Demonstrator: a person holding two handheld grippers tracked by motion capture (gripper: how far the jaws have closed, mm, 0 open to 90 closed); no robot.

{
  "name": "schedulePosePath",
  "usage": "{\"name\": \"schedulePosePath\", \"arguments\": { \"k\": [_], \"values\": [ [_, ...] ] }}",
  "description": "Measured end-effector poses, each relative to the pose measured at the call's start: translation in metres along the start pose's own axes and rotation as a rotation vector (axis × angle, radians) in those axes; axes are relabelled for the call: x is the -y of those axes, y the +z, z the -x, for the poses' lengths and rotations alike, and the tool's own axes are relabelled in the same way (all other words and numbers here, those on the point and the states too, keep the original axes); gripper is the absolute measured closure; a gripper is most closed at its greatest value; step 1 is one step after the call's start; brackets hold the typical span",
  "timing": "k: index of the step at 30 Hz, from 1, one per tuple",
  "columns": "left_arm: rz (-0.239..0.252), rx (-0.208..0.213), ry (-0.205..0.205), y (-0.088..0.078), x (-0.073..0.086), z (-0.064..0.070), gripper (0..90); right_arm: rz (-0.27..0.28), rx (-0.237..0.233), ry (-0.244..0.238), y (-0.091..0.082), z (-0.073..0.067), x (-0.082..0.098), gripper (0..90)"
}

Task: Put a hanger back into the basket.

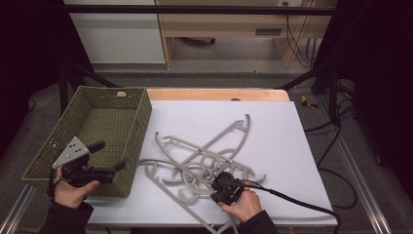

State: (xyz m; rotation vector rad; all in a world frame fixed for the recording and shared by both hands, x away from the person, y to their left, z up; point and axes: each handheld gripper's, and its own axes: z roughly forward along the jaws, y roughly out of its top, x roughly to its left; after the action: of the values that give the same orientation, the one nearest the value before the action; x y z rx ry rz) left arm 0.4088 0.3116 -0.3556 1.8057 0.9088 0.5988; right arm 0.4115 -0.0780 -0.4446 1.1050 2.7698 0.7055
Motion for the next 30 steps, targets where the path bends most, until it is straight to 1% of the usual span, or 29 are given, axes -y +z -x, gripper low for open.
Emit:
{"name": "schedulePosePath", "arguments": {
  "k": [1,2,4,7,9,10,13,15,17,19,20,22,23,24,30],
  "values": [
    [0.001,0.0,-0.001,0.0,0.0,0.0,2.7,0.003,0.004,-0.004,0.0,0.001,0.0,78.8],
    [0.002,0.0,-0.001,0.0,0.0,0.0,2.7,0.001,0.003,0.009,0.0,0.0,0.0,79.2],
    [0.001,-0.001,-0.001,0.0,0.0,0.0,2.8,0.006,0.008,0.013,0.0,0.0,0.0,79.7],
    [0.0,-0.001,-0.001,0.0,0.0,0.0,2.8,0.006,0.021,0.035,-0.001,0.0,0.0,80.5],
    [0.001,-0.002,-0.002,0.0,0.0,0.0,2.9,0.013,0.032,0.037,-0.002,0.001,0.0,81.3],
    [0.002,-0.002,-0.002,0.0,0.0,0.0,2.9,0.012,0.031,0.052,-0.004,0.0,0.0,81.6],
    [0.002,-0.003,-0.002,-0.001,0.0,0.0,2.9,0.014,0.042,0.067,-0.004,0.0,0.0,82.0],
    [0.003,-0.003,-0.001,-0.001,0.0,0.0,3.0,0.015,0.041,0.065,-0.005,0.001,0.0,82.1],
    [0.001,-0.003,-0.001,-0.001,0.0,0.0,3.0,0.014,0.038,0.075,-0.005,0.001,0.0,82.2],
    [0.001,-0.003,0.0,-0.001,0.0,0.0,3.0,0.019,0.036,0.071,-0.006,0.0,0.0,82.4],
    [0.003,-0.005,-0.001,-0.001,0.0,0.0,3.0,0.024,0.036,0.079,-0.007,0.0,0.0,82.5],
    [0.003,-0.004,-0.001,-0.001,0.0,0.0,3.0,0.033,0.036,0.057,-0.009,0.001,0.001,82.5],
    [0.004,-0.003,-0.003,-0.001,0.0,0.0,3.0,0.034,0.032,0.077,-0.011,0.0,0.0,82.5],
    [0.004,-0.003,-0.002,-0.001,0.0,0.0,3.0,0.032,0.028,0.06,-0.013,0.0,0.001,82.6],
    [0.006,-0.003,-0.001,-0.002,-0.001,0.0,3.0,0.036,0.006,0.037,-0.022,0.001,0.002,82.6]
  ]
}}
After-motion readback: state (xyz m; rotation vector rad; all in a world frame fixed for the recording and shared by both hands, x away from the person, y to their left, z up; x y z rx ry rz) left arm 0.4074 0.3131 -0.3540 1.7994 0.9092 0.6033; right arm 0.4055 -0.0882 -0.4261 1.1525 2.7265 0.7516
